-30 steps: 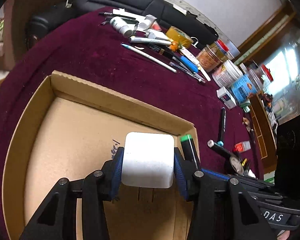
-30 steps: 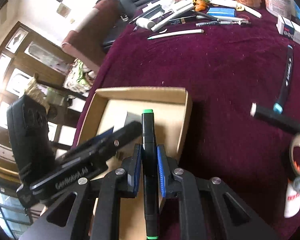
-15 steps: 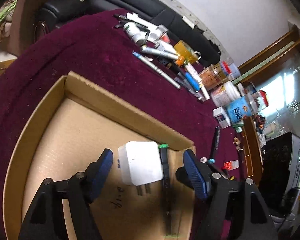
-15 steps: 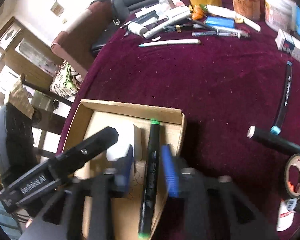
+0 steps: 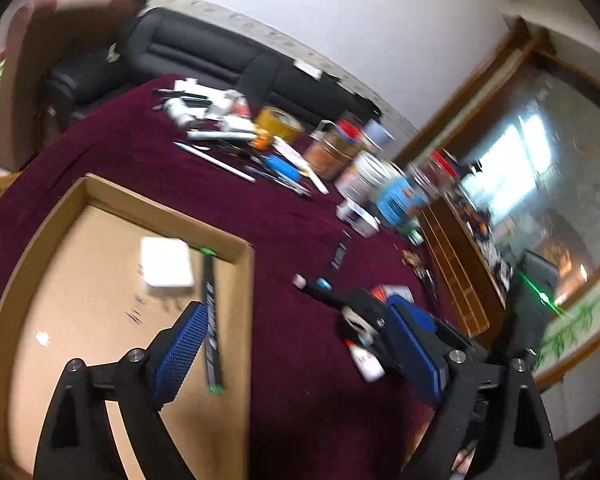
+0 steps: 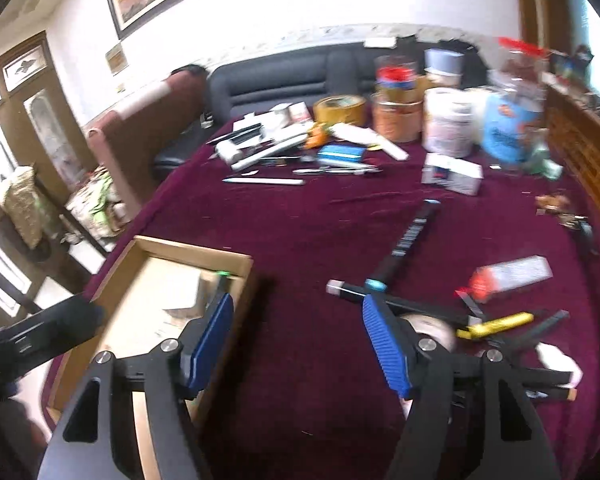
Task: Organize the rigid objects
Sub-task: 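Lower the charger into the cardboard tray with the left tool while the right tool drops the marker beside it, then grasp the white glue bottle with red label with the left tool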
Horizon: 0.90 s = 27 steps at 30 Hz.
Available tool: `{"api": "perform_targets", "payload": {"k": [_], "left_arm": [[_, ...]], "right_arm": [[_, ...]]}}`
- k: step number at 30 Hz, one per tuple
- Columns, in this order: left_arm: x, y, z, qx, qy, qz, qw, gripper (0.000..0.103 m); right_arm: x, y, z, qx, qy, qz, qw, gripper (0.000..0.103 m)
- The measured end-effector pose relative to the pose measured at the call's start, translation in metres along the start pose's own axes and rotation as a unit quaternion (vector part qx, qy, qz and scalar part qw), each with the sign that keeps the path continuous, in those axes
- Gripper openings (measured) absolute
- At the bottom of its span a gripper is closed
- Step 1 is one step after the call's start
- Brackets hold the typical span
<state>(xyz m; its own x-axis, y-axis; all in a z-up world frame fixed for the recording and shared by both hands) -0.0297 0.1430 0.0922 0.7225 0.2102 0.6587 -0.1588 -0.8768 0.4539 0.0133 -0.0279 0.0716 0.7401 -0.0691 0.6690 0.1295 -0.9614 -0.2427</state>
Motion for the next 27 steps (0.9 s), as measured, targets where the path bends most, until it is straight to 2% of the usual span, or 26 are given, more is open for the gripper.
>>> {"api": "perform_targets", "payload": {"k": [5,11,13,16,18,20,24,27], "left_arm": [[-0.033,0.028,-0.003,0.005,-0.013,0.013,0.9998,0.095],[-0.058,0.05,0.018,0.027,-0.054,0.043,0.9973,0.095],[-0.063,0.054,0.028,0.033,-0.067,0.044,0.9963,0.095],[-0.072,0.062,0.046,0.035,-0.089,0.047,0.9943,0.095],[-0.077,0.068,0.056,0.039,-0.1,0.055,0.9927,0.095],[-0.082,0.072,0.067,0.036,-0.112,0.052,0.9916,0.095],[-0.084,0.085,0.094,0.007,-0.139,0.03,0.9898,0.094],[-0.077,0.101,0.117,-0.001,-0.143,0.033,0.9892,0.094]], "right_arm": [[-0.011,0.057,-0.021,-0.036,0.03,0.016,0.999,0.068],[-0.016,0.142,-0.029,-0.096,0.065,0.06,0.991,0.068],[-0.021,0.161,-0.03,-0.089,0.07,0.082,0.99,0.068],[-0.032,0.184,-0.027,-0.049,0.068,0.117,0.99,0.068],[-0.036,0.19,-0.021,-0.03,0.051,0.13,0.99,0.068],[-0.035,0.192,-0.026,-0.011,0.058,0.139,0.989,0.068],[-0.038,0.188,-0.027,-0.011,0.054,0.137,0.989,0.068],[-0.038,0.193,-0.029,-0.017,0.058,0.148,0.987,0.068]]}}
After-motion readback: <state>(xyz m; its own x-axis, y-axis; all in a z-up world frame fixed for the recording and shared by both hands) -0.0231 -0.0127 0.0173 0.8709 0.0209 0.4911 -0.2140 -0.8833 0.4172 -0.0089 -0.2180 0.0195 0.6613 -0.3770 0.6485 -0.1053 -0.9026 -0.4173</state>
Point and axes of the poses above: each gripper's, at about its wrist camera, not at the fingertips, and z roughly the way its jaws point, y to its right, x to its top, the point moved 3 cm from there along z, roughly the way its jaws point, and after that the axes turned 8 degrees about z, right-handed, at the moved point
